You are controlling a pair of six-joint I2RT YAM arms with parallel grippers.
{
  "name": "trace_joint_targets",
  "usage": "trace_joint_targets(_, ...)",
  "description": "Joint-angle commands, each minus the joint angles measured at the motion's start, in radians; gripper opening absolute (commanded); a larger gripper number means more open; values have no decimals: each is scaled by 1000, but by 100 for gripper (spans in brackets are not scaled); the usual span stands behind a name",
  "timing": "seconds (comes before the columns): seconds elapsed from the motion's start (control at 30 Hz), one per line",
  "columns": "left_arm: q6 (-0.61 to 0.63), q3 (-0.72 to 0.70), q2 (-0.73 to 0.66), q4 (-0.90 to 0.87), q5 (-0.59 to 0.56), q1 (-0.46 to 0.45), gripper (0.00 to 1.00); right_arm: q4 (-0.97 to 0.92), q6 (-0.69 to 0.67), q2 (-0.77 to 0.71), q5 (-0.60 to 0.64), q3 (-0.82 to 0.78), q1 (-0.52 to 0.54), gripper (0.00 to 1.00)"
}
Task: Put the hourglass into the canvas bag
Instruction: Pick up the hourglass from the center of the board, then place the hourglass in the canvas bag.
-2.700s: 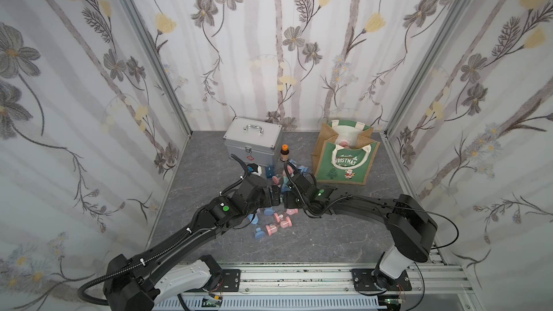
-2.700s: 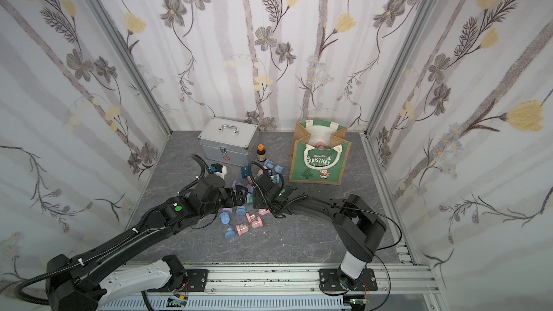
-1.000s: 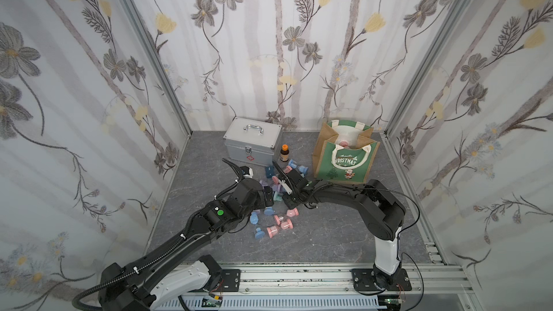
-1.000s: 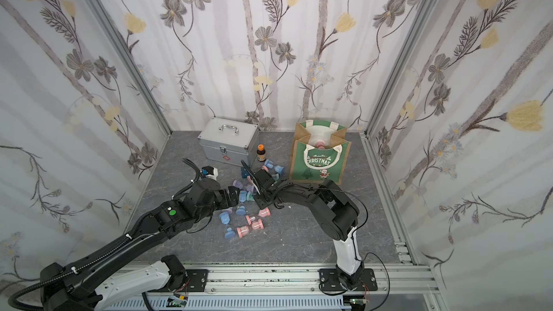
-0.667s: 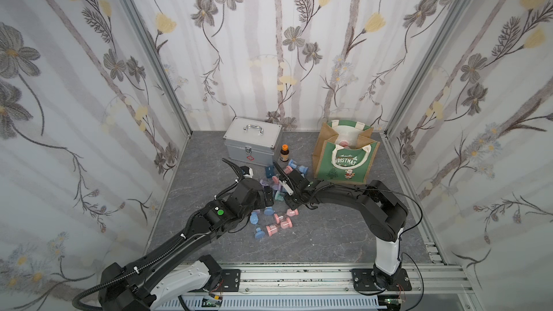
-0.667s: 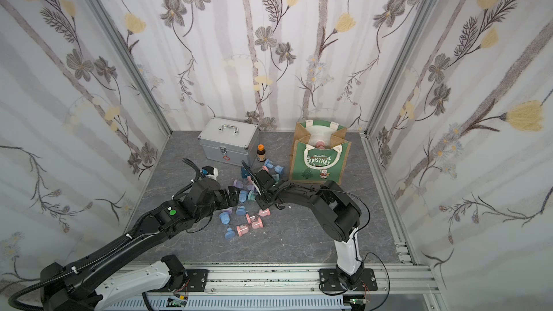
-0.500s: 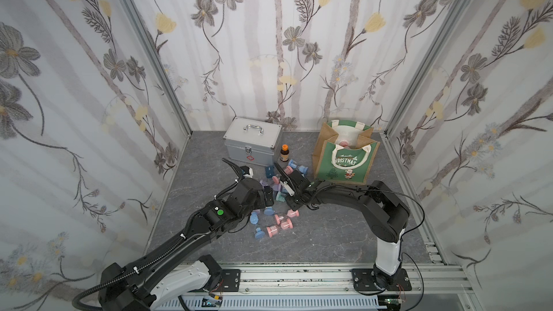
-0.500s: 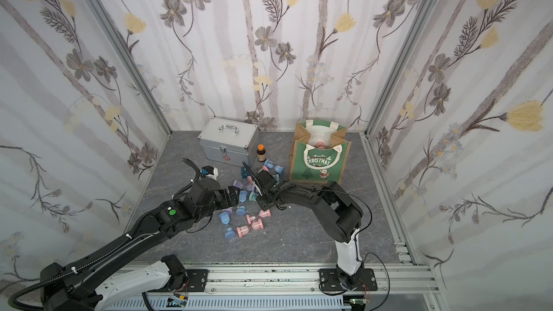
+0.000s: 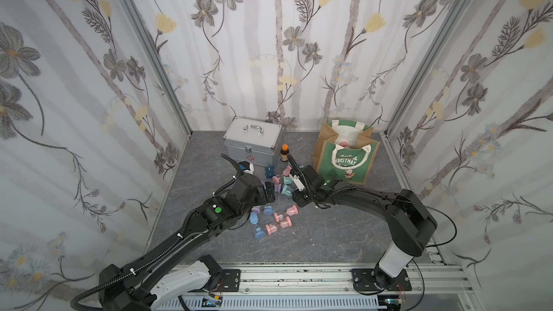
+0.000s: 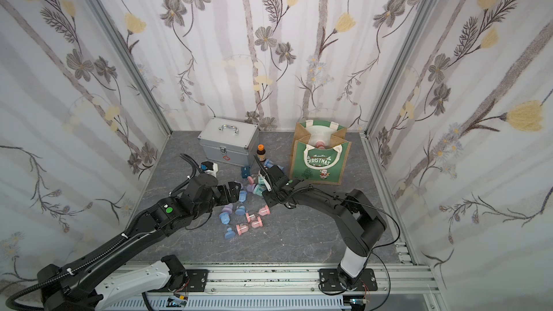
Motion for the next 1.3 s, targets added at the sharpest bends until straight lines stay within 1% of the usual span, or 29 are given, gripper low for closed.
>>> trace_joint_targets(0.0, 23, 32, 17, 9, 29, 1, 100, 15, 66, -90, -35, -4, -8, 26)
trace_joint_targets(0.03, 27, 44, 25, 10, 36, 0, 100, 1, 77, -117, -45, 2, -49, 26)
trace_joint_targets(0.1, 35, 69, 44, 17, 57, 1, 100, -34, 103, -177, -61, 20, -76, 26)
trace_joint_targets(0.23, 56, 116, 88, 43, 120, 1, 100, -77, 157, -303, -32, 51, -135, 24)
trace_joint_targets(0.33, 71, 162, 130, 47, 163, 0, 100, -111, 198, -379, -14, 84, -202, 20)
trace_joint_targets(0.4, 76, 179, 154, 62, 178, 1, 100, -120, 209, -422, -16, 101, -257, 20)
trace_joint_targets(0.6, 89, 236, 219, 93, 248, -1, 100, -183, 226, -444, 70, 185, -406, 20)
trace_joint_targets(0.7, 96, 262, 252, 106, 271, -4, 100, -181, 231, -426, 169, 221, -449, 20)
trace_joint_targets(0.8, 101, 288, 293, 124, 295, -4, 100, -169, 232, -381, 234, 258, -484, 20)
trace_joint_targets(0.9, 103, 310, 329, 140, 308, -6, 100, -129, 229, -332, 253, 284, -502, 21)
trace_joint_targets(1.03, 106, 338, 368, 148, 311, -5, 100, -127, 216, -229, 295, 352, -523, 21)
trace_joint_targets(1.1, 106, 343, 382, 159, 312, -6, 100, -120, 207, -158, 299, 382, -535, 21)
trace_joint_targets(1.27, 103, 349, 405, 170, 306, -5, 100, -120, 191, -53, 316, 463, -547, 21)
